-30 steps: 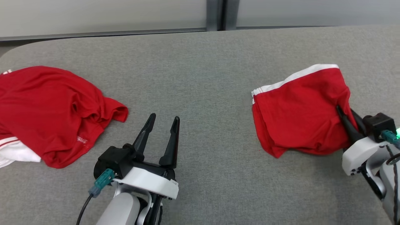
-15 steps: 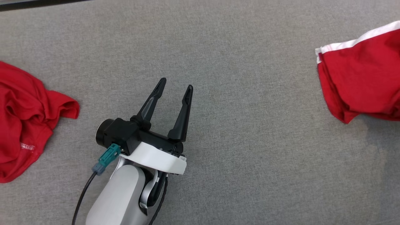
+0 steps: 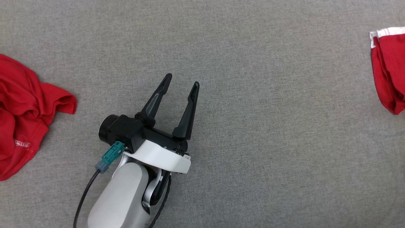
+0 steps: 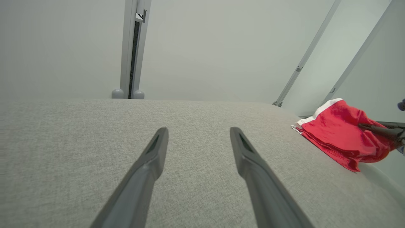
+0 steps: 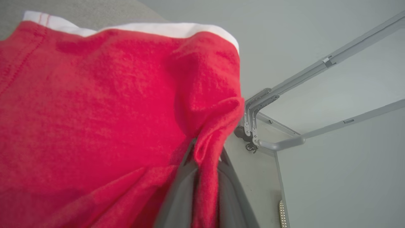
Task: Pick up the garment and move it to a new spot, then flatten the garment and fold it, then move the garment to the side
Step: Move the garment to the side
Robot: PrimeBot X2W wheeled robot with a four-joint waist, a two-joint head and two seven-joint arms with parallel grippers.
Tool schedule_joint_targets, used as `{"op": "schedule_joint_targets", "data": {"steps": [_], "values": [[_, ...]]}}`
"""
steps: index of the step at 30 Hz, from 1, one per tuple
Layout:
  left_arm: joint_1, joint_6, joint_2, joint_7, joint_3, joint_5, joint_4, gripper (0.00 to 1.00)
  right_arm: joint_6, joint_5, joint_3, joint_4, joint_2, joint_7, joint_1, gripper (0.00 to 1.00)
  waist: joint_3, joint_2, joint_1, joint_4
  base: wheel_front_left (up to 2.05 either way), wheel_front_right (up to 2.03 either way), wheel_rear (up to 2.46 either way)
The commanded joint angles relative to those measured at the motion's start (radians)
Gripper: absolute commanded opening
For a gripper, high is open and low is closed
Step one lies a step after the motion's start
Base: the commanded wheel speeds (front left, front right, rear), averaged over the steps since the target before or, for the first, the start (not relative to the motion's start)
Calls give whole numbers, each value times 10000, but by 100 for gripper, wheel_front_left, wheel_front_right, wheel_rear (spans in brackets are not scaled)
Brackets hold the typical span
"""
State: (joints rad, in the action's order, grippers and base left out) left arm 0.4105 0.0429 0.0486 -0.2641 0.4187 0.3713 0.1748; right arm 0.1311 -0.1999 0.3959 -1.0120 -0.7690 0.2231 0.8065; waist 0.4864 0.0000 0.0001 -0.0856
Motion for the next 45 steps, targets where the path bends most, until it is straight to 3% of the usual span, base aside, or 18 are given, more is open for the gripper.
{"op": "schedule_joint_targets", "data": {"steps": [1, 7, 11, 24, 35, 45], "values": [[77, -1, 39, -1, -28, 47, 5, 100, -6, -29, -19, -66, -27, 37, 91, 100, -35, 0, -1, 40, 0, 0, 0], [-56, -66, 39, -1, 12, 275, -20, 100, -6, 34, -450, -486, 235, 303, 228, 100, -466, 0, -1, 275, 0, 0, 0], [-314, -169, 41, -1, -76, 465, -52, 100, -5, 121, -753, -131, 800, 418, 104, 100, -1077, 0, -1, 482, 0, 0, 0], [-1669, -394, 39, 0, -600, 702, 1, 100, -5, -136, -1343, 2869, 2669, 418, -1959, 100, -3102, 0, -1, 1375, 0, 0, 0], [-2721, -360, 38, -1, -1082, 684, 330, 100, -5, -504, -2209, 5753, 4394, 414, -4883, 100, -4119, 0, -1, 2197, 0, 0, 0], [-3762, -175, 41, -1, -1450, 409, 732, 100, -5, 126, -2698, 7006, 6012, 415, -7136, 100, -4983, 0, -1, 2483, 0, 0, 0]]}}
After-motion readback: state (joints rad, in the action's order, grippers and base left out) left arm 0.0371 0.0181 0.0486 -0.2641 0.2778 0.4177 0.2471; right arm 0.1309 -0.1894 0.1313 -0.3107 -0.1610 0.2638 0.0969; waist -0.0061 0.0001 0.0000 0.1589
